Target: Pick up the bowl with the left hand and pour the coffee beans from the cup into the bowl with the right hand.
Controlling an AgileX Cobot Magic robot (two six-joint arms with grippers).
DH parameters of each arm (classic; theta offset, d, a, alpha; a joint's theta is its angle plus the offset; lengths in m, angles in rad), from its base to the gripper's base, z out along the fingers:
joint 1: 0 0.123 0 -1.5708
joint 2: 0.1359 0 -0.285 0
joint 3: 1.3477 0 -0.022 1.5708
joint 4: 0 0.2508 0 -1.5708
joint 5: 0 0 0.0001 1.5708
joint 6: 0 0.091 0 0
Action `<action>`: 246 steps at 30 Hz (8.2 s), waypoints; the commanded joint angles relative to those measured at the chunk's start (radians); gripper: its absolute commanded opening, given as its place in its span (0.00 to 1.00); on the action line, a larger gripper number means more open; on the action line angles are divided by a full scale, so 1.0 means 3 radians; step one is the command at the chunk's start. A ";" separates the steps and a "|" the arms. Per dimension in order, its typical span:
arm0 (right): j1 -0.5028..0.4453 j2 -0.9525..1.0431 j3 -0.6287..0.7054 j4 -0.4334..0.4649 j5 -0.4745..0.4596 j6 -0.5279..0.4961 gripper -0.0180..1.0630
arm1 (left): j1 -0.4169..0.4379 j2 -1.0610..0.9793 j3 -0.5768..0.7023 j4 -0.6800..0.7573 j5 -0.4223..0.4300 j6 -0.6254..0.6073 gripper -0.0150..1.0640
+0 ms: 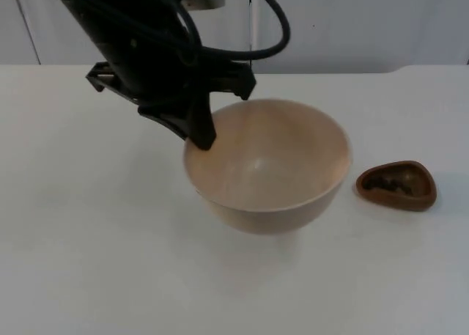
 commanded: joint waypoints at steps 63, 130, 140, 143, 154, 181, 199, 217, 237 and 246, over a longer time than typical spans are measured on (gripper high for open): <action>-0.0020 -0.0014 -0.0013 -0.0011 -0.0031 0.0000 0.99 | -0.0028 -0.0169 -0.0020 0.0713 0.0022 -0.0480 0.01; 0.0436 0.5314 -0.2687 -0.0019 -0.0158 -0.0030 0.99 | -0.0141 -0.0169 -0.0110 0.1086 0.0156 -0.0793 0.01; 0.0505 0.5782 -0.2879 -0.0034 -0.0164 0.0130 0.98 | -0.0141 -0.0169 -0.0110 0.1025 0.0176 -0.0793 0.01; 0.0505 0.5867 -0.2919 -0.0041 -0.0195 0.0180 0.96 | -0.0141 -0.0169 -0.0110 0.1025 0.0176 -0.0793 0.01; 0.0505 0.6237 -0.2967 -0.0292 -0.0386 0.0446 0.96 | -0.0141 -0.0169 -0.0110 0.1002 0.0129 -0.0793 0.01; 0.0614 0.6883 -0.3238 -0.0534 -0.0547 0.0786 0.91 | -0.0141 -0.0169 -0.0110 0.0946 0.0133 -0.0793 0.01; 0.0614 0.7135 -0.3060 -0.0467 -0.1072 0.0799 0.88 | -0.0141 -0.0169 -0.0110 0.0940 0.0119 -0.0793 0.01; 0.0614 0.7302 -0.3060 -0.0467 -0.1151 0.0799 0.76 | -0.0141 -0.0169 -0.0110 0.0946 0.0113 -0.0787 0.01; 0.0614 0.7324 -0.3060 -0.0446 -0.1230 0.0799 0.65 | -0.0141 -0.0169 -0.0110 0.0946 0.0114 -0.0780 0.01; 0.0614 0.7410 -0.3060 -0.0438 -0.1228 0.0799 0.65 | -0.0141 -0.0169 -0.0110 0.0953 0.0114 -0.0780 0.01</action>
